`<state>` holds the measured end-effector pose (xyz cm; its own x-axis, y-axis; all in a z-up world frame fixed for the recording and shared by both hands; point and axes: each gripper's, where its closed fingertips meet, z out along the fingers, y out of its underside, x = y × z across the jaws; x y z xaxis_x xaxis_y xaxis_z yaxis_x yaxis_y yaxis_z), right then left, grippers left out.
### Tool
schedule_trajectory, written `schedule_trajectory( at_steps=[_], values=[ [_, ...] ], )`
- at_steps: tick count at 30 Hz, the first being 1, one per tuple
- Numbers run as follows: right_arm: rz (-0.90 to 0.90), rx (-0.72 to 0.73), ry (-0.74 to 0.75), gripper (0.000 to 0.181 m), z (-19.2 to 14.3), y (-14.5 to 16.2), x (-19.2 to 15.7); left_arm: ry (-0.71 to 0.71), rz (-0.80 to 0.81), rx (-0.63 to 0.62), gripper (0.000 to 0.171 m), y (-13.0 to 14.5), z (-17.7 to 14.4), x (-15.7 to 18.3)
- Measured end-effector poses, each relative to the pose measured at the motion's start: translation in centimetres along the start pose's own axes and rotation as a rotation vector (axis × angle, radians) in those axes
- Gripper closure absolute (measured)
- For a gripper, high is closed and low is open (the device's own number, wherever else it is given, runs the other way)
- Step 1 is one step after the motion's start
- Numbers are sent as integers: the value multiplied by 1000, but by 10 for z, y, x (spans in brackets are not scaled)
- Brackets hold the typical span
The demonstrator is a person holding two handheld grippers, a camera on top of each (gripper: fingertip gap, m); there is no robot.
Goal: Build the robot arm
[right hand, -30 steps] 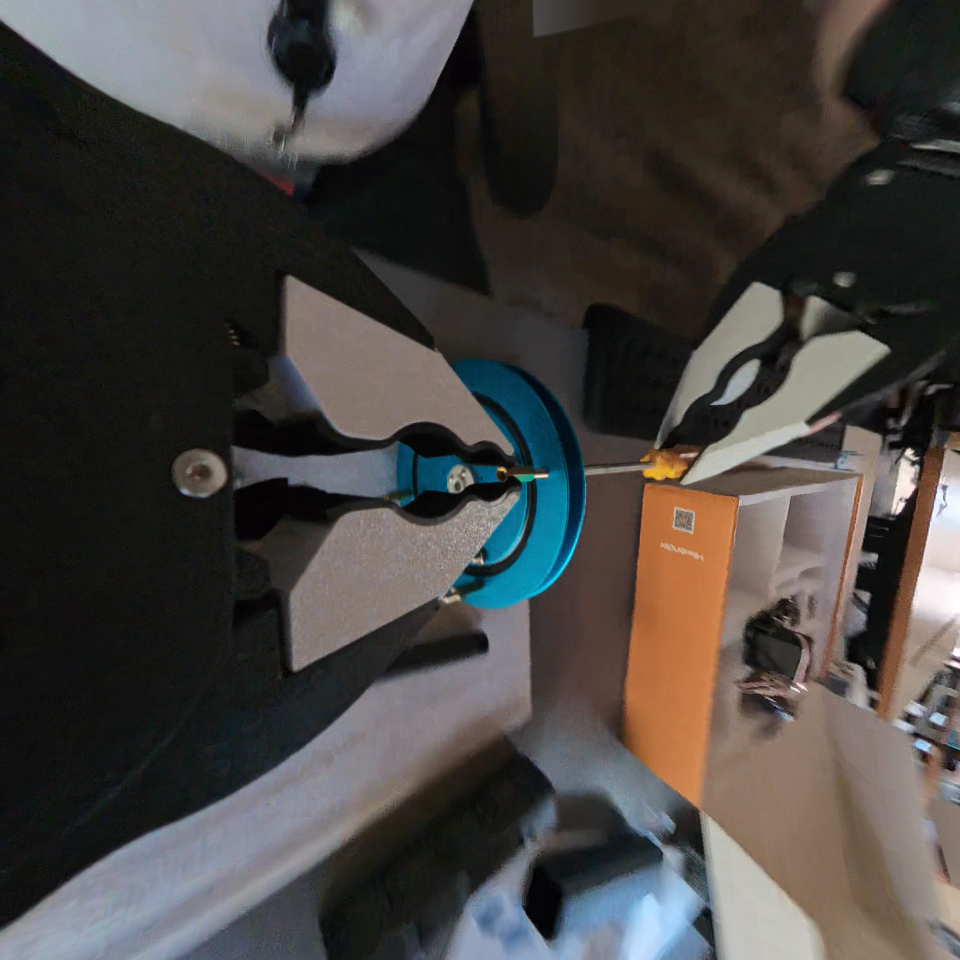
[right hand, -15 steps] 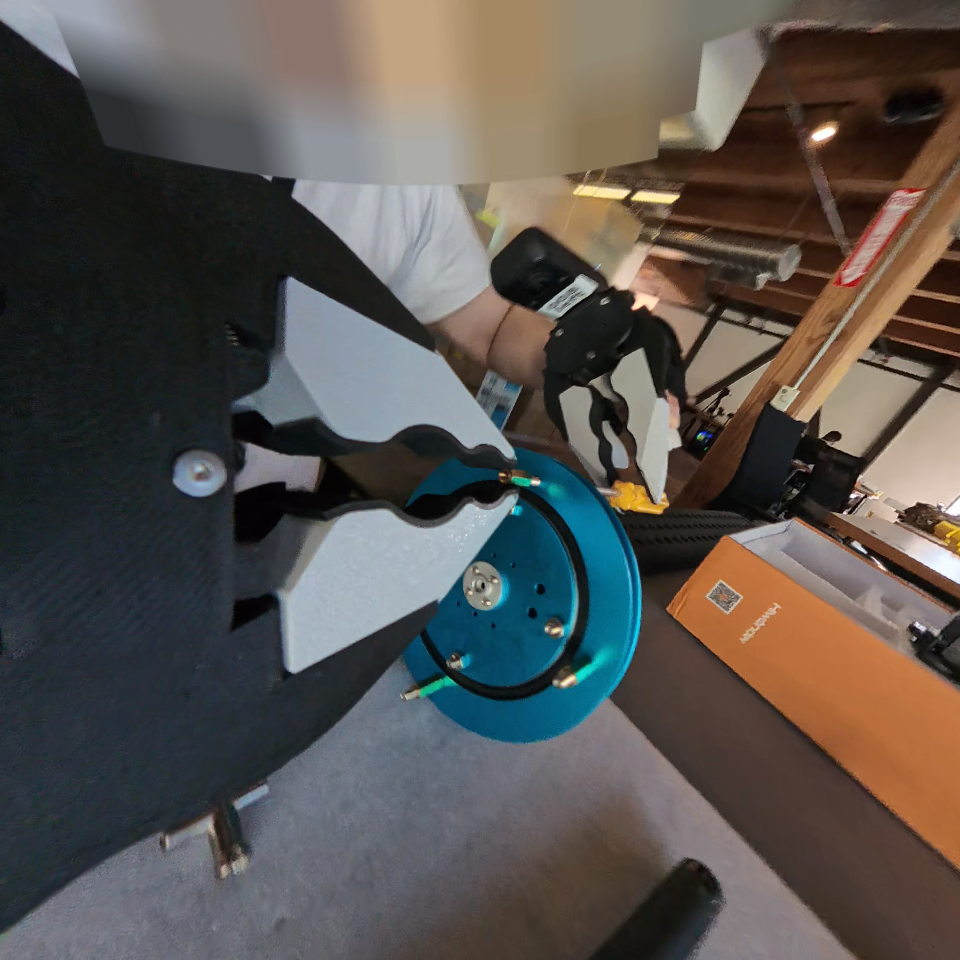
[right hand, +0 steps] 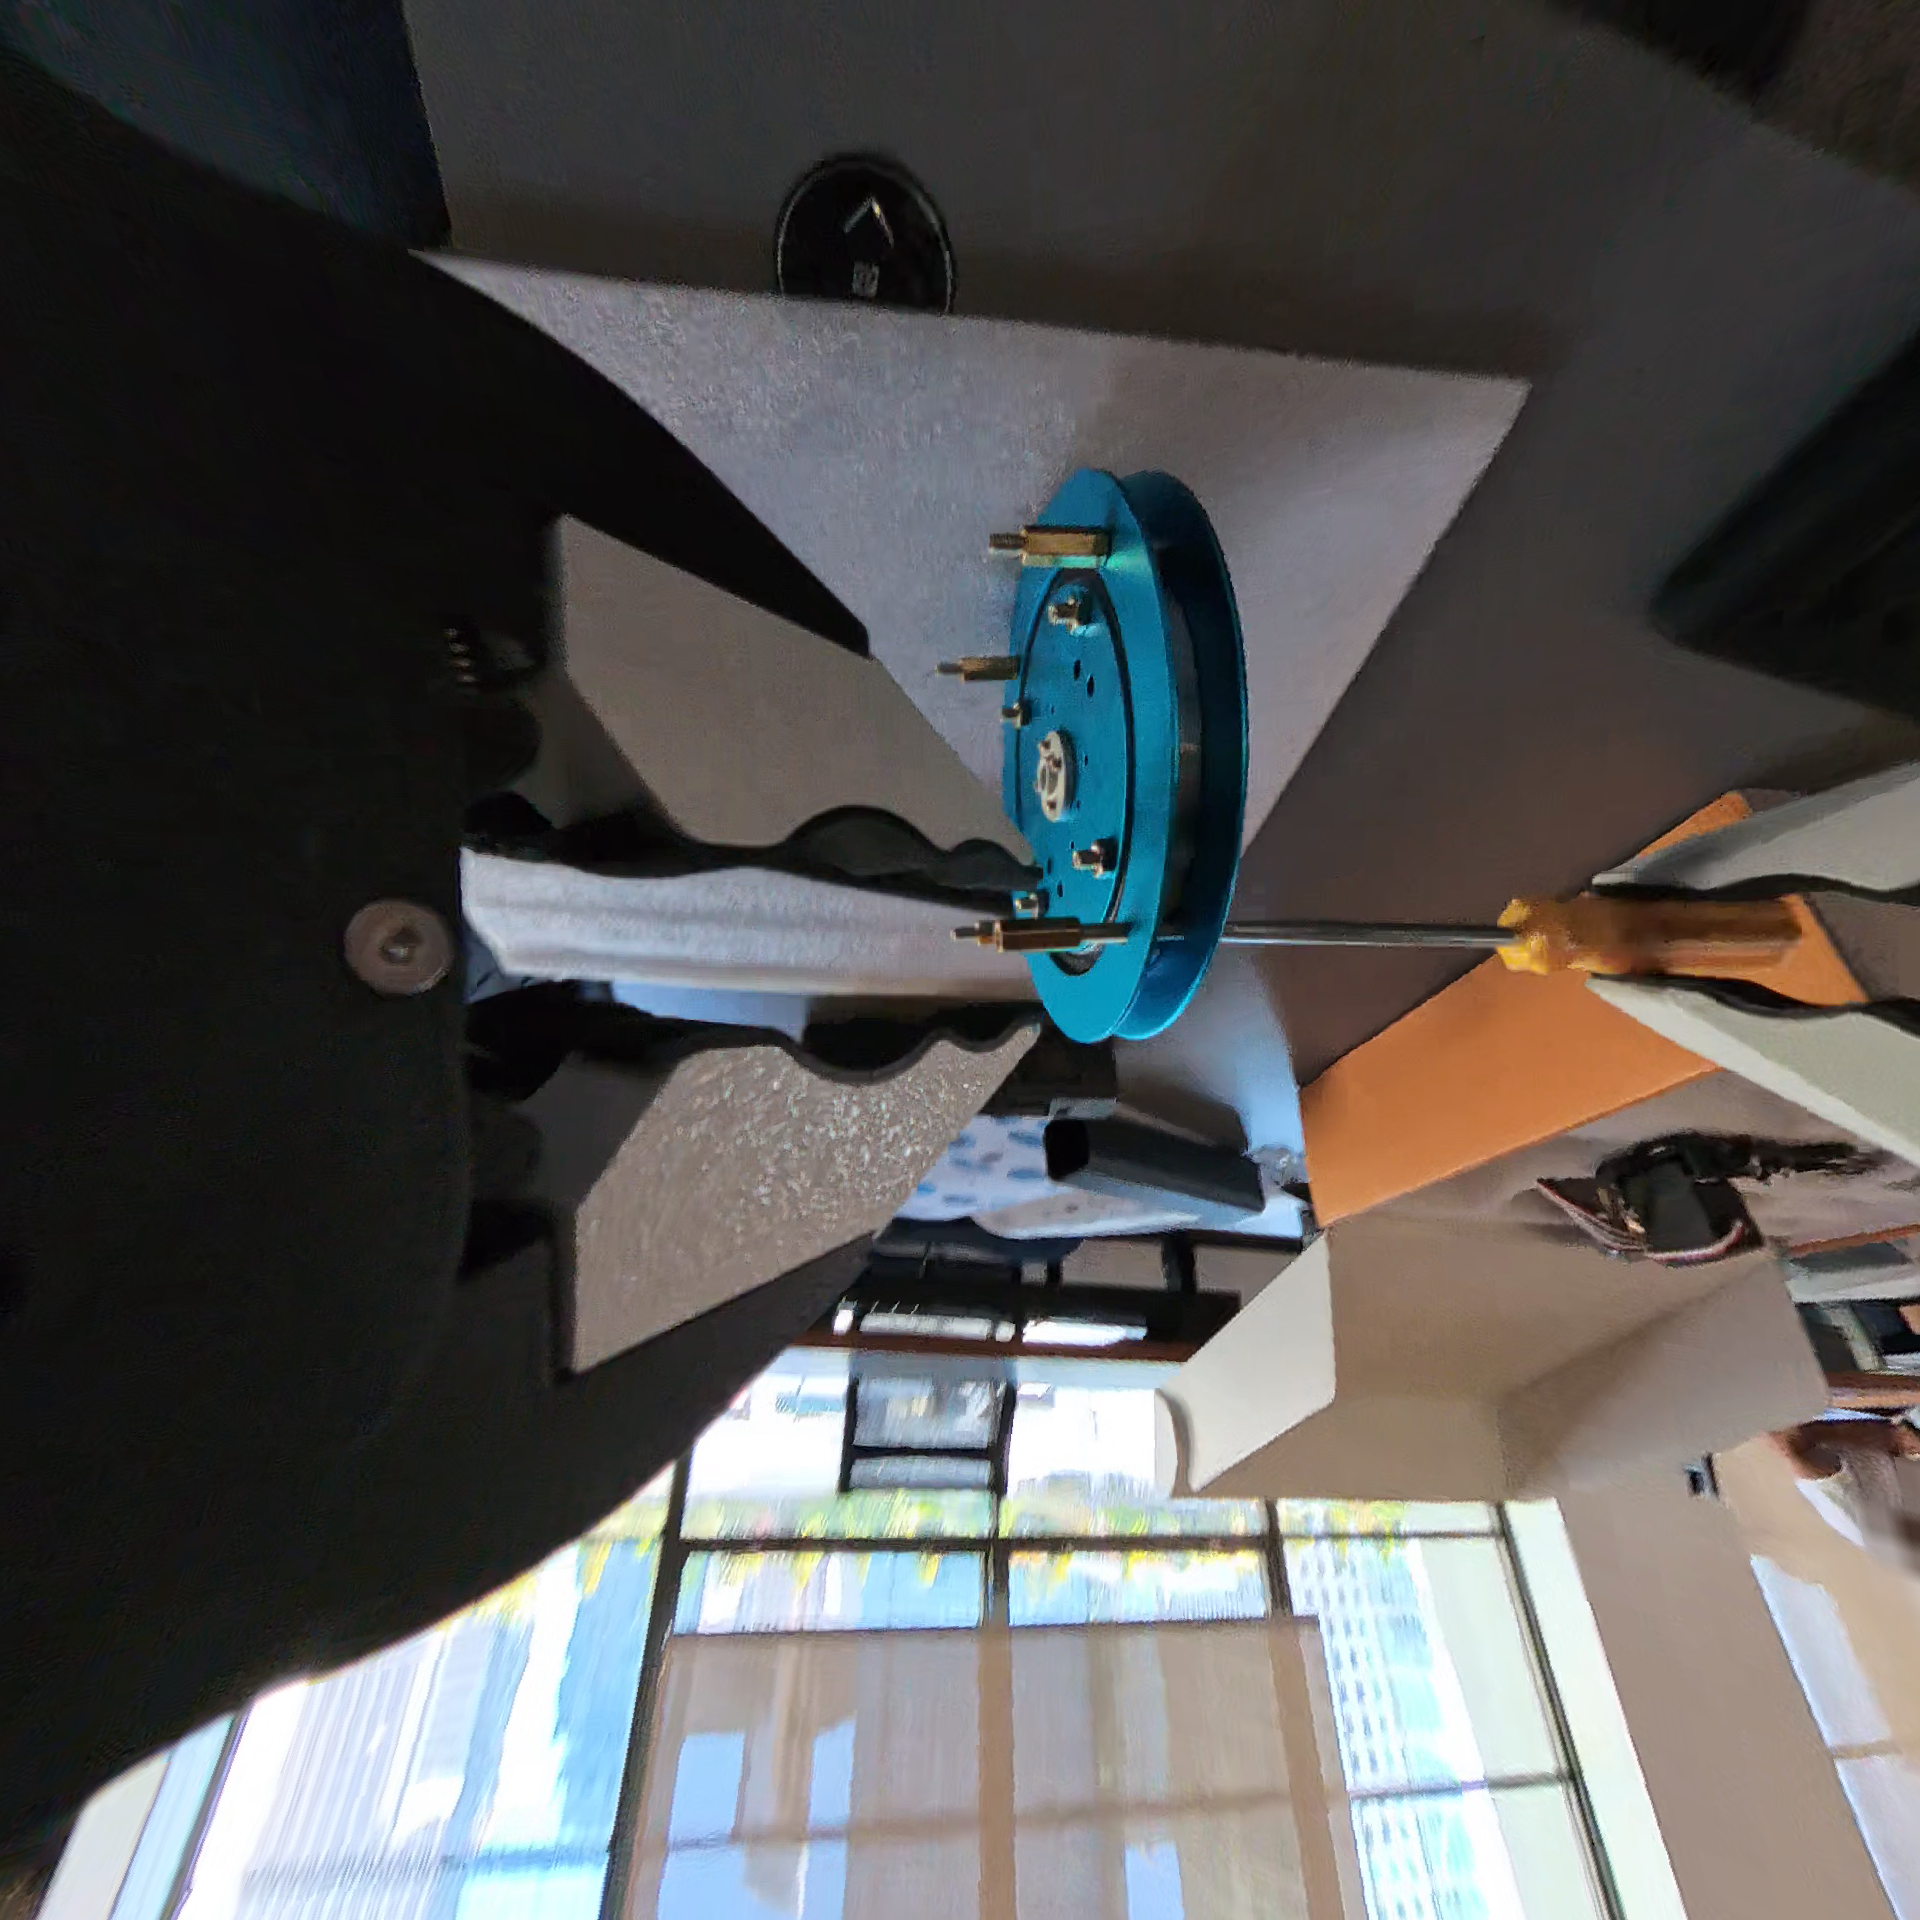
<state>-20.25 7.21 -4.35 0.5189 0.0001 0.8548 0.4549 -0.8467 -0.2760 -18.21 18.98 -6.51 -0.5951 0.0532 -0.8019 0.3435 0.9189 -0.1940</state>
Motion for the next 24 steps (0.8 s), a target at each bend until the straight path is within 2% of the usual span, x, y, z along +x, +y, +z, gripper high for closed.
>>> schedule_trajectory(
  at_steps=[3,6,9,15,24],
  values=[
    [-118,-104,34,166,4,-1,-6,1,4,1,156,-1,-1,1],
    [-153,-157,86,177,5,-1,-2,-2,9,-4,156,-1,-1,0],
    [-64,-191,50,177,5,0,-2,-1,7,0,156,-1,-2,0],
    [-42,-188,19,178,5,0,-4,-6,10,0,156,0,-2,0],
    [212,-136,-207,177,2,-1,-10,-39,25,-1,157,-3,-3,-2]
  ],
)
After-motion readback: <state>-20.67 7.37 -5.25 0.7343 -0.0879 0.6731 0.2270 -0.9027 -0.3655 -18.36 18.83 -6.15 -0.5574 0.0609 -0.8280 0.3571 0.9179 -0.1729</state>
